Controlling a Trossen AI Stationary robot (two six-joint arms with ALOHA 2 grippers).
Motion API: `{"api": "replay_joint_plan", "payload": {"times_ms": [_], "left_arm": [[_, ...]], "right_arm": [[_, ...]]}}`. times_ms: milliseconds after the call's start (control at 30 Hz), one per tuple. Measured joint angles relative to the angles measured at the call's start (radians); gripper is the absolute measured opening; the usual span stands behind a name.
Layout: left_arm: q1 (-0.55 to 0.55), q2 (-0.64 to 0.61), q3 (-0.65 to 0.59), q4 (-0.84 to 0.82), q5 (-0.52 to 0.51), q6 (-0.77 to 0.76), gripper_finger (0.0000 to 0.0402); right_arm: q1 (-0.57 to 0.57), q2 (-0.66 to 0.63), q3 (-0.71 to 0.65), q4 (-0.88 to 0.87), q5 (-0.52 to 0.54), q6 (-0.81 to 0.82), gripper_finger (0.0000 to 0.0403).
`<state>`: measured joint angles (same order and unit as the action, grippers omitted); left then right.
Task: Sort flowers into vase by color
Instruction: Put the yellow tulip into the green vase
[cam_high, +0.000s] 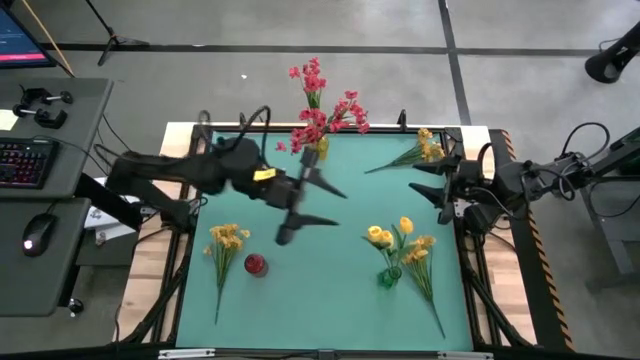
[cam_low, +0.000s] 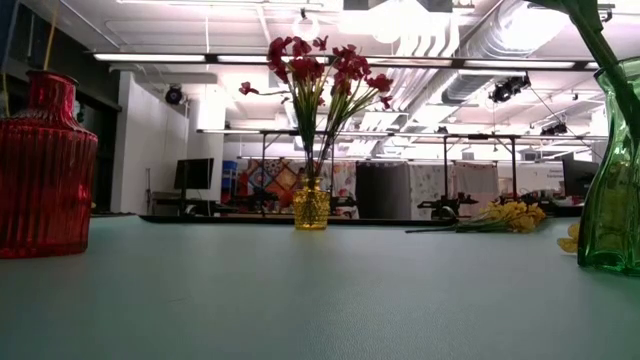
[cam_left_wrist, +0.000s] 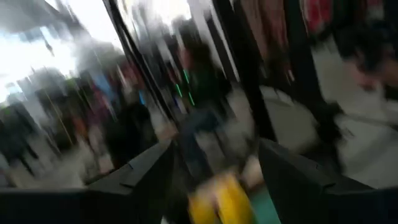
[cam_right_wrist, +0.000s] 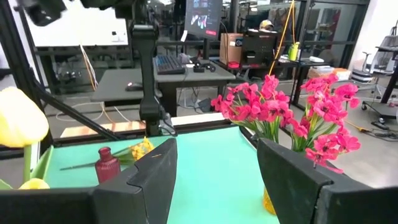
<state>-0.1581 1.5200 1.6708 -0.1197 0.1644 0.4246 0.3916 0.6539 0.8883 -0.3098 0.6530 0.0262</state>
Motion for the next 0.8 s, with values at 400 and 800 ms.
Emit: {"api": "replay_joint_plan", "payload": {"times_ms": [400, 800], "left_arm": [[-0.092, -0.064, -0.462, 0.005, -0.326, -0.107, 0.0137], [-0.025, 0.144, -0.65, 0.873, -0.19, -0.11, 0.0001]], "right_arm": [[0.0, 0.009, 0.0, -0.008, 0.001, 0.0, 0.0211], [0.0, 0.009, 0.0, -0.008, 0.062, 0.0, 0.0211]]}}
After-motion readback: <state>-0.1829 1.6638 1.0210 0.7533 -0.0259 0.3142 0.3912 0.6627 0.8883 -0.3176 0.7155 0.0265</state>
